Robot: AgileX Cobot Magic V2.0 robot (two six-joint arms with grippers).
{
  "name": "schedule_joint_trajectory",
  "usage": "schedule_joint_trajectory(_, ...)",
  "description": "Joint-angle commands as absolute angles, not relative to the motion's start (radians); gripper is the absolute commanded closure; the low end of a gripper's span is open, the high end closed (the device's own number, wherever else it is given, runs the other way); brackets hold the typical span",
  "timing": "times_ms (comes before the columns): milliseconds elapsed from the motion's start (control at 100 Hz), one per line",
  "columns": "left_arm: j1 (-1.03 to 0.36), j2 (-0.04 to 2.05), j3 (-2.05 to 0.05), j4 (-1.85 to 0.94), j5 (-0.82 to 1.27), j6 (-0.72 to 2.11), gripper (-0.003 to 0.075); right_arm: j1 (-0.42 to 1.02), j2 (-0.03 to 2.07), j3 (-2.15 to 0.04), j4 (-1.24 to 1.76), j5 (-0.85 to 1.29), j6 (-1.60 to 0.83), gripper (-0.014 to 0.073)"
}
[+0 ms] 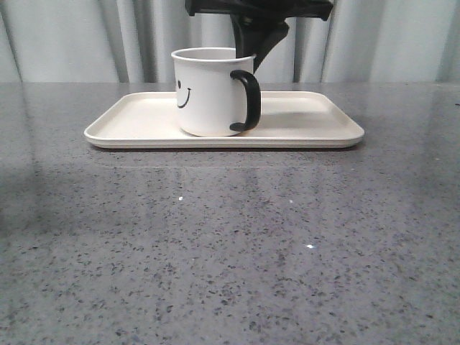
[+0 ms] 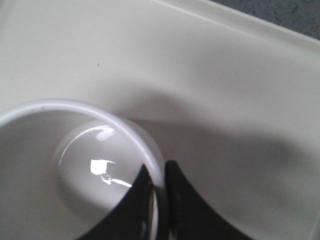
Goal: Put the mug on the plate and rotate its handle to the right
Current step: 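Grip the mug rim with the right gripper and rotate the mug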
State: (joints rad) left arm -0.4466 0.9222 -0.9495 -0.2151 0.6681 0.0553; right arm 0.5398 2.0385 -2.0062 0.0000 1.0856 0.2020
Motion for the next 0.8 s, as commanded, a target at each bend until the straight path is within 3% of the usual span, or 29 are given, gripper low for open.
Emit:
schedule_joint_trajectory(0,-0.451,0.910,-0.976,-0.239,0.606,0.049,0.0459,0.531,1.980,-2.067,-0.026,1.065,0.153,0.0662)
schedule_joint_trajectory(790,-0.451,0.912,-0.976,-0.241,0.638,0.049,0.0459,0.477,1.981,-2.145,0.231,1.161,-0.692,0.0659)
